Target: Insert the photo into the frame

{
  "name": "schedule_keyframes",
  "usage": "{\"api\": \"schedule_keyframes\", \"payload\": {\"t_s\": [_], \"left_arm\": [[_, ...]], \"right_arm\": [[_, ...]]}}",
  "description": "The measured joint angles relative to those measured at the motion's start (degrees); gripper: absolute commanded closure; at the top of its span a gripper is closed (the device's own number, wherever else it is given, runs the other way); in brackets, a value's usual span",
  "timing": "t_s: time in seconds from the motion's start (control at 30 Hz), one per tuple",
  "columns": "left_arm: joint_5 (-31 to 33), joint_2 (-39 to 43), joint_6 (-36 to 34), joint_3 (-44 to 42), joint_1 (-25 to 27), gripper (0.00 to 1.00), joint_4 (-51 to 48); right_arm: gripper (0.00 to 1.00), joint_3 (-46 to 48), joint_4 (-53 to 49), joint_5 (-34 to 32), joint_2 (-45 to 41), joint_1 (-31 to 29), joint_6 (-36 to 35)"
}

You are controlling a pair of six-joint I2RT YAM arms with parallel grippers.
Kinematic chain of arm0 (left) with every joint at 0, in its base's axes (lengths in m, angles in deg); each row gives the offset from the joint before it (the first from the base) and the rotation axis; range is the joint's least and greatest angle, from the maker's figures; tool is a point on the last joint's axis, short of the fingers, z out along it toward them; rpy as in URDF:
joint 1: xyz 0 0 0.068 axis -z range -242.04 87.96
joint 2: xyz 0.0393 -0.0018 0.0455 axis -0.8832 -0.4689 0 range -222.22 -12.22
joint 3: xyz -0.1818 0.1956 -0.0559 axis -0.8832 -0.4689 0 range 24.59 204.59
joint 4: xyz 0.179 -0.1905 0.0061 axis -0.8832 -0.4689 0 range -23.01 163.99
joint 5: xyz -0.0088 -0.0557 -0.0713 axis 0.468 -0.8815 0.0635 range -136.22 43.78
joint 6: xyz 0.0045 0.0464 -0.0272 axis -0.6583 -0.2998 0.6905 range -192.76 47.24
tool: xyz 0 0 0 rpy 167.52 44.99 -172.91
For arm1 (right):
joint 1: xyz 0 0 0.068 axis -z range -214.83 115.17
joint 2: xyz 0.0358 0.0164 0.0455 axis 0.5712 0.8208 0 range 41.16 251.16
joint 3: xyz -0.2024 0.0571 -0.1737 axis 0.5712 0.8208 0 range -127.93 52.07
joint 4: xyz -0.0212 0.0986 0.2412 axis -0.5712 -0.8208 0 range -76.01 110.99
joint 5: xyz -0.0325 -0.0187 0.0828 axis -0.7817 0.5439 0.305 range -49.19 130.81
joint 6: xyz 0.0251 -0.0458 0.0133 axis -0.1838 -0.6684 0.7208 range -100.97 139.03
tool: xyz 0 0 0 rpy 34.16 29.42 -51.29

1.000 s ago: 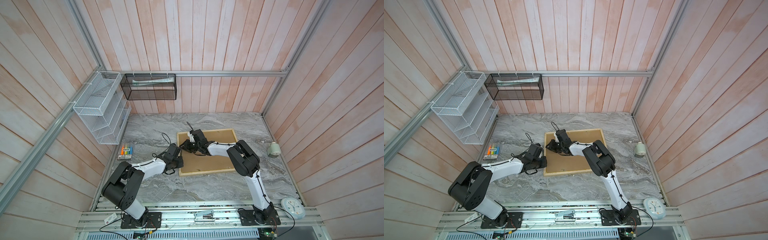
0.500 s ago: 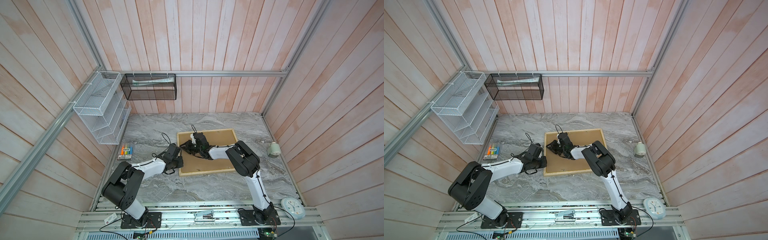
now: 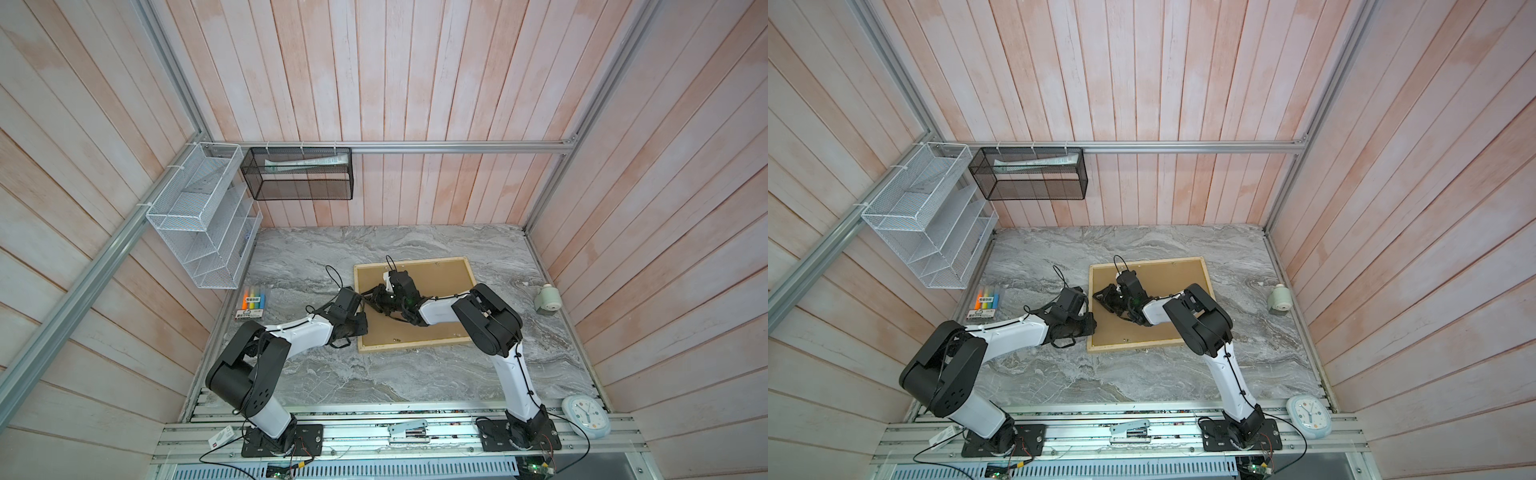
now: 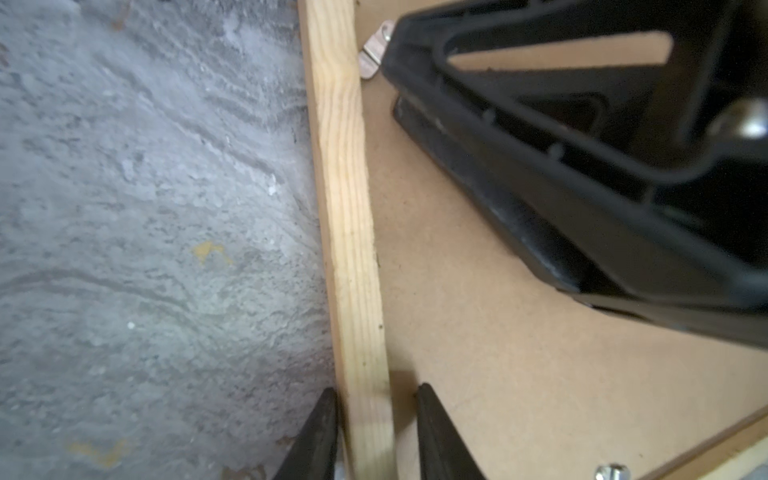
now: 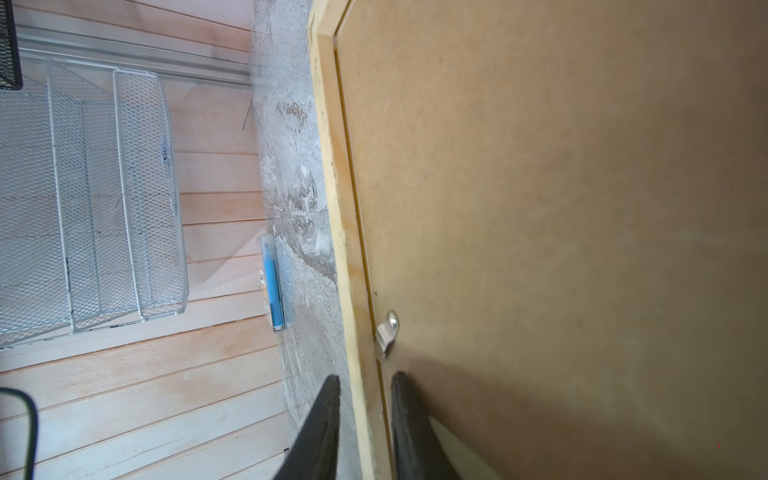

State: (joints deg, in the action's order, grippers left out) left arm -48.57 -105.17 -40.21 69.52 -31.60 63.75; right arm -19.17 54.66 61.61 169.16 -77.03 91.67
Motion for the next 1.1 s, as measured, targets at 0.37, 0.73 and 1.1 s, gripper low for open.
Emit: {"api": "schedule_keyframes", "payload": {"t_s": [0.37,0.73,1.1], "left_arm": [[2.86,-2.71,-0.24,3.56,-1.18,0.68,-1.11],[5.44,-4.63,-0.92,6.25,-1.38,0.74,-2.54],[5.86,-4.72,-1.05,6.25,-0.83,0.77,-2.4]], "right_arm": [[0.75,1.05,1.97,-0.48,-0.04,-0.04,2.25],[0.75,1.2,2.27,-1.51,-0.04,-0.15,5.01],[0.75,-0.72,-0.46,-3.34,0.15,-0.37,6.86]]}}
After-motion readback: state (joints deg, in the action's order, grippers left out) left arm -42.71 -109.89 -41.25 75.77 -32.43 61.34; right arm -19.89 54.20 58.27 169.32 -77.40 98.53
